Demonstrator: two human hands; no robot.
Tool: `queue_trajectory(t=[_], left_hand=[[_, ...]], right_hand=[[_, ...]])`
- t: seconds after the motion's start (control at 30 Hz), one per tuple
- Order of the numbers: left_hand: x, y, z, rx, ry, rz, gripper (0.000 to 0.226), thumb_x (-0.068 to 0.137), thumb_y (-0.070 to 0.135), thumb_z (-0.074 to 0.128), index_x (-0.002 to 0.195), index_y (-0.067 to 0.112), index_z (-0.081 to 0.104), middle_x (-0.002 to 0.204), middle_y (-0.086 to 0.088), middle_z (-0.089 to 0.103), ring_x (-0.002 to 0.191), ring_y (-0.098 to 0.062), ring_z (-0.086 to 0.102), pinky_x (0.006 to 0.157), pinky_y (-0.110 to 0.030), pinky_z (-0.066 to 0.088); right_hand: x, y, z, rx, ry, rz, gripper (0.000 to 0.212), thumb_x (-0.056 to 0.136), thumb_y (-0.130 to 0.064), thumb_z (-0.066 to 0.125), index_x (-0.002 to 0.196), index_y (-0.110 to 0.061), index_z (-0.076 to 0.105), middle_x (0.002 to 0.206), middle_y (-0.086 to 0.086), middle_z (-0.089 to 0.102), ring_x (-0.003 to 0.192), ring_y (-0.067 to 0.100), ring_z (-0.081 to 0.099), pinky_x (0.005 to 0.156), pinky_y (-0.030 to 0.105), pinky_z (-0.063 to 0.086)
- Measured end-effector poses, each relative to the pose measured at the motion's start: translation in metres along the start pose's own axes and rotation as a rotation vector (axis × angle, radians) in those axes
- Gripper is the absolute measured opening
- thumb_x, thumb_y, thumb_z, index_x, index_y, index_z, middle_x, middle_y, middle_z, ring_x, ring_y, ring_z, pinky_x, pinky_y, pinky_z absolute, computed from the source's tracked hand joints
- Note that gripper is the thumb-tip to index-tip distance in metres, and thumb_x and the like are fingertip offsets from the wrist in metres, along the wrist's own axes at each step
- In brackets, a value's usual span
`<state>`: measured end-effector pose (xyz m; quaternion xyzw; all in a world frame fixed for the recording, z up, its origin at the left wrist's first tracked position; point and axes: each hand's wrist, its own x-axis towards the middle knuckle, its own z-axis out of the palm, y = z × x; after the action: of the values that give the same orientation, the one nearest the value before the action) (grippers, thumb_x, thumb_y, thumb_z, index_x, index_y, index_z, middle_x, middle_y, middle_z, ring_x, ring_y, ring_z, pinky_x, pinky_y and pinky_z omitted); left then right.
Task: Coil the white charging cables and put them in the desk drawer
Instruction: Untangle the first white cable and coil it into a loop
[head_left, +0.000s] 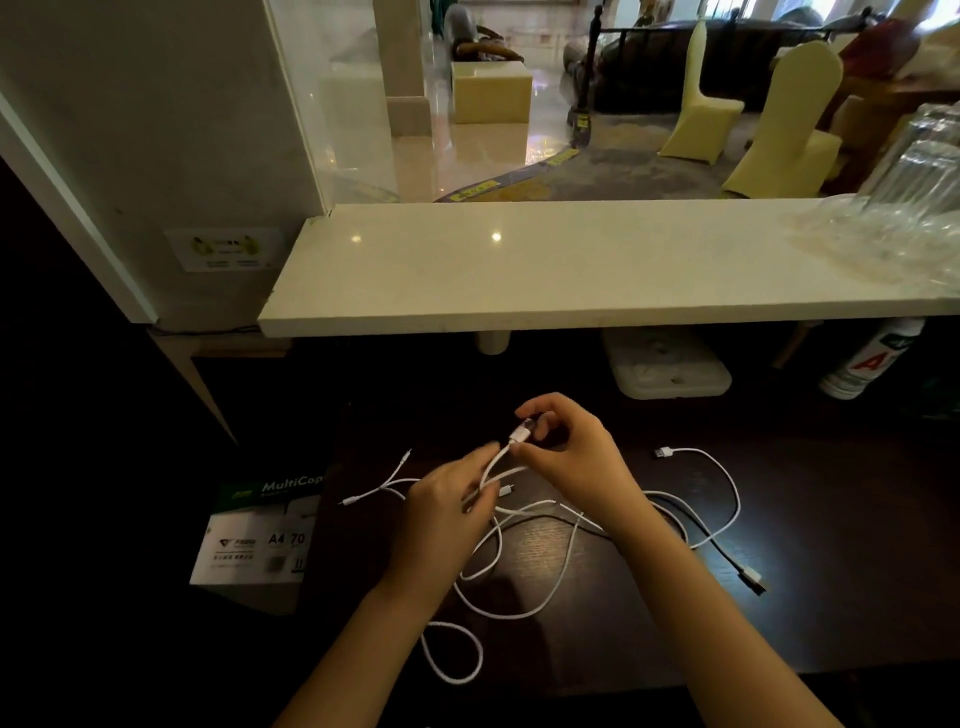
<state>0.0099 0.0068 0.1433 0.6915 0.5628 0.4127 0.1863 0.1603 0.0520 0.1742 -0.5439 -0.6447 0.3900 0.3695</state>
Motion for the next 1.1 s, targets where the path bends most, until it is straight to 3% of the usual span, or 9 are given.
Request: queue_trajectory(t=[0.13, 0.23, 0.33, 0.4, 0.57, 0.67, 0.77, 0.93, 1.1], left_hand=[[-0.001, 0.0, 0.0, -0.006, 0.077, 0.051, 0.028, 0.085, 0.009, 0.059, 0.113, 0.013, 0.066, 0.084, -0.002, 0.069, 0.073, -0.007, 0.065, 0.068, -0.018, 0.052], [0.003, 0.0, -0.005, -0.053, 0.093, -0.029, 0.018, 0.085, 0.007, 0.061, 0.097, 0.015, 0.072, 0.081, 0.004, 0.07, 0.077, -0.002, 0.063, 0.07, -0.009, 0.046], [0.004, 0.005, -0.01, -0.425, -0.046, -0.282, 0.026, 0.087, 0.009, 0.058, 0.079, 0.03, 0.071, 0.069, 0.009, 0.071, 0.072, 0.0, 0.064, 0.066, -0.014, 0.046], [0.005, 0.006, -0.013, -0.683, -0.131, -0.468, 0.027, 0.087, 0.01, 0.055, 0.075, 0.025, 0.073, 0.068, 0.006, 0.071, 0.072, -0.005, 0.064, 0.069, -0.022, 0.046], [0.003, 0.009, -0.017, -1.161, -0.155, -0.702, 0.022, 0.074, 0.02, 0.055, 0.072, 0.019, 0.077, 0.069, 0.002, 0.073, 0.073, -0.007, 0.069, 0.071, -0.022, 0.048], [0.001, 0.011, -0.014, -1.114, -0.136, -0.722, 0.017, 0.079, 0.015, 0.056, 0.085, 0.015, 0.072, 0.078, 0.0, 0.075, 0.075, -0.009, 0.071, 0.073, -0.026, 0.044], [0.0, 0.012, -0.014, -0.941, -0.131, -0.691, 0.017, 0.089, 0.011, 0.052, 0.098, 0.016, 0.066, 0.08, 0.001, 0.076, 0.076, -0.009, 0.07, 0.07, -0.026, 0.047], [0.001, 0.014, -0.017, -0.877, -0.208, -0.636, 0.021, 0.09, 0.009, 0.051, 0.093, 0.018, 0.07, 0.079, 0.001, 0.073, 0.074, -0.01, 0.068, 0.058, -0.019, 0.05], [0.0, 0.008, -0.019, -0.921, -0.299, -0.632, 0.023, 0.092, 0.011, 0.047, 0.107, 0.008, 0.065, 0.073, -0.001, 0.07, 0.071, -0.01, 0.067, 0.059, -0.018, 0.051]], right_hand=[[-0.004, 0.0, -0.008, -0.019, -0.129, -0.126, 0.047, 0.076, -0.018, 0.072, 0.117, -0.029, 0.054, 0.102, -0.003, 0.044, 0.065, 0.001, 0.047, 0.064, 0.016, 0.045], [-0.007, 0.001, -0.01, -0.282, -0.191, -0.319, 0.036, 0.078, -0.007, 0.066, 0.111, -0.022, 0.064, 0.104, -0.007, 0.049, 0.073, -0.006, 0.05, 0.068, 0.011, 0.043], [-0.006, 0.005, -0.011, -0.212, -0.169, -0.27, 0.018, 0.083, -0.008, 0.064, 0.097, -0.017, 0.071, 0.091, -0.002, 0.067, 0.077, 0.006, 0.062, 0.071, 0.02, 0.051], [-0.007, 0.005, -0.014, -0.037, -0.209, -0.171, 0.015, 0.084, -0.007, 0.063, 0.095, -0.013, 0.071, 0.086, 0.005, 0.071, 0.076, 0.016, 0.068, 0.073, 0.028, 0.056], [-0.005, 0.009, -0.014, 0.177, -0.204, -0.073, 0.019, 0.082, 0.002, 0.062, 0.094, -0.012, 0.067, 0.073, 0.0, 0.069, 0.063, 0.008, 0.064, 0.06, 0.014, 0.047], [-0.009, 0.008, -0.013, 0.01, -0.209, -0.18, 0.039, 0.078, 0.003, 0.063, 0.11, -0.019, 0.062, 0.092, 0.005, 0.065, 0.083, 0.008, 0.064, 0.075, 0.018, 0.05], [-0.013, 0.006, -0.013, -0.134, -0.278, -0.307, 0.053, 0.076, -0.007, 0.069, 0.122, -0.028, 0.055, 0.113, -0.004, 0.059, 0.103, 0.003, 0.056, 0.088, 0.018, 0.048], [-0.01, 0.009, -0.01, -0.392, -0.17, -0.478, 0.022, 0.081, -0.019, 0.068, 0.104, -0.018, 0.068, 0.1, -0.001, 0.066, 0.087, 0.011, 0.063, 0.074, 0.034, 0.055], [-0.01, 0.01, -0.011, -0.512, -0.16, -0.553, 0.021, 0.083, -0.022, 0.059, 0.098, -0.011, 0.069, 0.087, 0.006, 0.071, 0.079, 0.021, 0.067, 0.068, 0.04, 0.055]])
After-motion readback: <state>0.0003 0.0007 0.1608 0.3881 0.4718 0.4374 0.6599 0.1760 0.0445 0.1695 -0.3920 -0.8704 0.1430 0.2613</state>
